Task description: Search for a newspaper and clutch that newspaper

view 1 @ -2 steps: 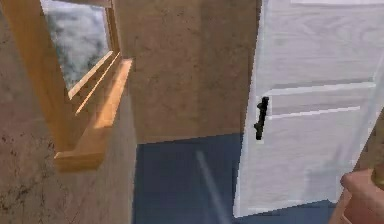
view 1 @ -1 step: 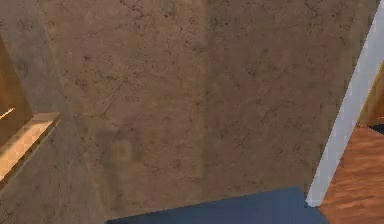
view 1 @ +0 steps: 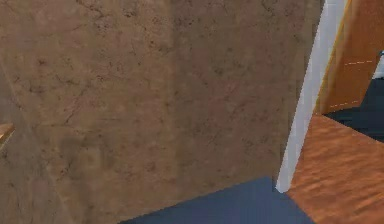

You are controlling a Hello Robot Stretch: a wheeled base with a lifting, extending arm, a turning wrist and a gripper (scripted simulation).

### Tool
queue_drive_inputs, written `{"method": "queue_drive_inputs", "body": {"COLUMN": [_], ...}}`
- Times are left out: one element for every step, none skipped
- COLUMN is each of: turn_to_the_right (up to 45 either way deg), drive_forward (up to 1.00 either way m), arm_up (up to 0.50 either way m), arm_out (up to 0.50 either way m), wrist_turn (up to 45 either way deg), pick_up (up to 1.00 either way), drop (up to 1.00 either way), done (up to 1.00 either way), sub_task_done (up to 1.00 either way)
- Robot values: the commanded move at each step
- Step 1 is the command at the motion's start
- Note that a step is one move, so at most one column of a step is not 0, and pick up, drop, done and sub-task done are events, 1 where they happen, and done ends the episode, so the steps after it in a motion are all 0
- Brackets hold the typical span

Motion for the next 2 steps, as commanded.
{"method": "queue_drive_inputs", "body": {"turn_to_the_right": [0.0, -12.0], "drive_forward": [0.20, 0.00], "arm_up": [0.00, 0.00], "arm_out": [0.00, 0.00], "wrist_turn": [0.0, 0.0], "pick_up": [0.00, 0.00], "drop": [0.00, 0.00], "done": [0.00, 0.00], "sub_task_done": [0.00, 0.00]}}
